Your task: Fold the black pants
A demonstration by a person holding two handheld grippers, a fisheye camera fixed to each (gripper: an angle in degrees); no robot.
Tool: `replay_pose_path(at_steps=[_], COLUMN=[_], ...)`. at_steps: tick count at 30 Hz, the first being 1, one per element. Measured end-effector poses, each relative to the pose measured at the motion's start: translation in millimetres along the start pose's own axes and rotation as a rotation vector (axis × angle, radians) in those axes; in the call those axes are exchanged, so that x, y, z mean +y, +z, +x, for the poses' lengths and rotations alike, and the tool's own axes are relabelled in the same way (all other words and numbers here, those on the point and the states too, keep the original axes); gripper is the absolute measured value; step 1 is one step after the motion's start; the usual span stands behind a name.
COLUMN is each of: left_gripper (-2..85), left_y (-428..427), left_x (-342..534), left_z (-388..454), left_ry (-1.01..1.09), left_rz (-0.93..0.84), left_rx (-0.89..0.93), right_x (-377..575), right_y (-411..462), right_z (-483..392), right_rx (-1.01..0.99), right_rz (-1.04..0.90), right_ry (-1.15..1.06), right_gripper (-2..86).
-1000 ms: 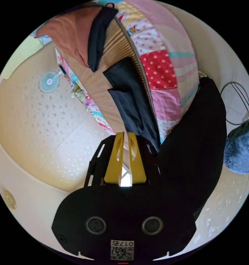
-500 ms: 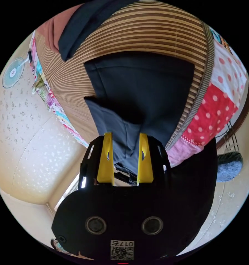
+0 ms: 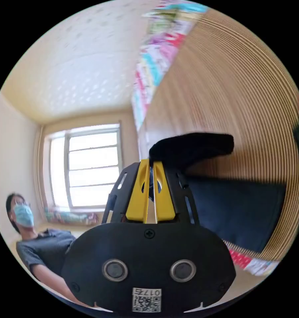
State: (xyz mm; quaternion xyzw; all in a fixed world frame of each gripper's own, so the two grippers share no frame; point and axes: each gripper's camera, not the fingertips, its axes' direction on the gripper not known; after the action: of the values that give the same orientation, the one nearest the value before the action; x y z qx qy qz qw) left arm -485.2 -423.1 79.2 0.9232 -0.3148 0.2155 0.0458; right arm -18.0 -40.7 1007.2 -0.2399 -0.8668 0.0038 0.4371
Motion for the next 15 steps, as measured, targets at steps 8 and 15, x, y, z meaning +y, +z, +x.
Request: replay_pose_path(at_steps=[8,15], left_gripper=[7.4,8.8], left_y=[-6,2], left_x=[-7,-19], left_z=[26,14], left_ry=[0.166,0.212], left_rz=[-0.008,-0.060], left_rx=[-0.011,-0.014], right_x=[-53,41], right_y=[-78,-140], right_z=[-97,34], right_rx=[0.215,0.242], right_rz=[0.042,0.358], right_ry=[-0.202,0.390], right_gripper=[1.8,1.6])
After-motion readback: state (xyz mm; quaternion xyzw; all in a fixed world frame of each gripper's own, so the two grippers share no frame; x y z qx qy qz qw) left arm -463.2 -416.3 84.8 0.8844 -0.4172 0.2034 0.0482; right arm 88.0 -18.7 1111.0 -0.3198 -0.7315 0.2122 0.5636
